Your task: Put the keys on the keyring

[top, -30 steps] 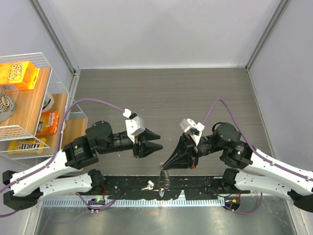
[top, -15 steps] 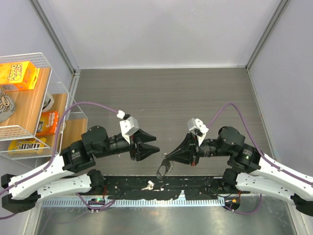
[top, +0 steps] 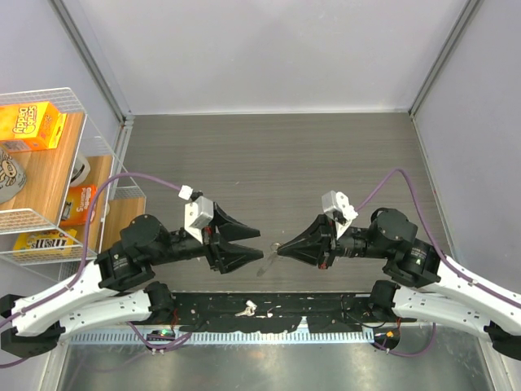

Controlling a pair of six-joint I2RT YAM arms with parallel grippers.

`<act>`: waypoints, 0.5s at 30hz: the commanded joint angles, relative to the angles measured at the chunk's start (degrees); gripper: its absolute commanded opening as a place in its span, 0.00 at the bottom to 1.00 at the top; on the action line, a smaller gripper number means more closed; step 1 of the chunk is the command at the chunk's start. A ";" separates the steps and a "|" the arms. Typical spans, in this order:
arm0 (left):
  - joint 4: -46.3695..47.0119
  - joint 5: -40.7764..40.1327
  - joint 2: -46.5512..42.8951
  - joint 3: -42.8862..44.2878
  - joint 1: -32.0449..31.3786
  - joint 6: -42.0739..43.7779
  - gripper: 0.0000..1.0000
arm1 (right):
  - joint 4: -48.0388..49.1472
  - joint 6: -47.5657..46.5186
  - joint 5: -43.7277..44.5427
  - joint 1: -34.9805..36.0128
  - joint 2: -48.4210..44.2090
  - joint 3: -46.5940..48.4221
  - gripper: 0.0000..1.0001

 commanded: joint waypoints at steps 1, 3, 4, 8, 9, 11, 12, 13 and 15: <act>5.18 0.93 0.74 0.49 0.24 -0.79 0.55 | 5.31 -1.76 0.03 0.03 0.05 3.74 0.05; 6.32 1.10 1.18 0.58 0.15 -0.88 0.55 | 5.75 -1.85 -0.32 0.12 0.40 4.27 0.05; 6.59 1.01 1.44 0.67 0.23 -0.79 0.55 | 5.75 -2.03 -0.49 0.12 0.49 4.45 0.06; 6.59 1.45 2.49 1.11 0.15 -0.61 0.55 | 6.37 -1.85 -1.28 0.12 0.93 5.15 0.05; 7.89 1.54 2.67 1.19 0.15 -0.53 0.55 | 6.45 -1.94 -1.63 0.12 1.11 5.41 0.05; 7.99 1.72 3.11 1.55 0.24 -0.44 0.55 | 6.46 -1.94 -1.99 0.12 1.20 5.76 0.05; 8.17 1.89 3.11 1.63 0.15 -0.35 0.55 | 6.46 -1.94 -2.16 0.12 1.20 5.77 0.05; 8.52 2.07 3.02 1.63 0.15 -0.35 0.55 | 6.54 -1.85 -2.34 0.12 1.28 5.77 0.05; 9.13 2.33 2.94 1.55 0.23 -0.35 0.55 | 6.63 -1.85 -2.43 0.12 1.46 5.68 0.05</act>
